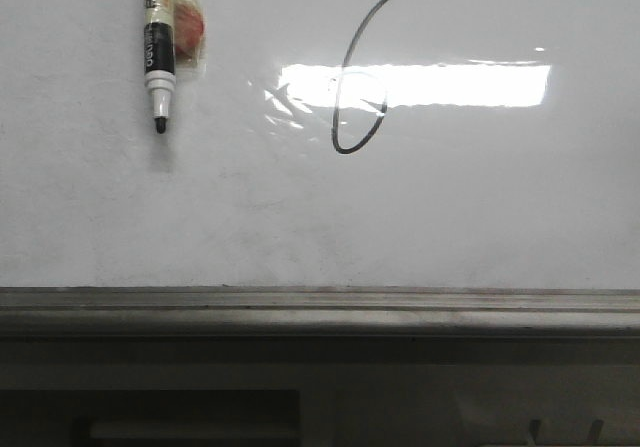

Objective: Write number 6 on whiteboard

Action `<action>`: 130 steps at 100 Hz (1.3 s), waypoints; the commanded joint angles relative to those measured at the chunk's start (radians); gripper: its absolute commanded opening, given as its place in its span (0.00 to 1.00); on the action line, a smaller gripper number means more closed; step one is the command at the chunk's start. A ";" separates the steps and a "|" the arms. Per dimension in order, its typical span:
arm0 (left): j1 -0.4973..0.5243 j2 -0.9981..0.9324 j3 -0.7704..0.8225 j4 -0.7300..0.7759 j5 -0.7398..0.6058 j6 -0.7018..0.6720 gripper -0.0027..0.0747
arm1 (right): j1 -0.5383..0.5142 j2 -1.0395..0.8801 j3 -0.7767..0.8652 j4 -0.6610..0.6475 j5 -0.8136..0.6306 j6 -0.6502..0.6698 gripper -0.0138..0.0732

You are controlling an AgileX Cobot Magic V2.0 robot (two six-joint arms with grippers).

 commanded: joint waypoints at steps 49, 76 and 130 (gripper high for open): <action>-0.002 -0.032 0.050 -0.004 -0.070 -0.012 0.01 | -0.017 -0.010 0.001 -0.296 -0.197 0.141 0.10; -0.002 -0.032 0.050 -0.004 -0.070 -0.012 0.01 | -0.176 -0.010 0.158 -0.910 -0.392 0.670 0.10; -0.002 -0.032 0.050 -0.004 -0.070 -0.012 0.01 | -0.236 -0.018 0.232 -0.976 -0.401 0.670 0.10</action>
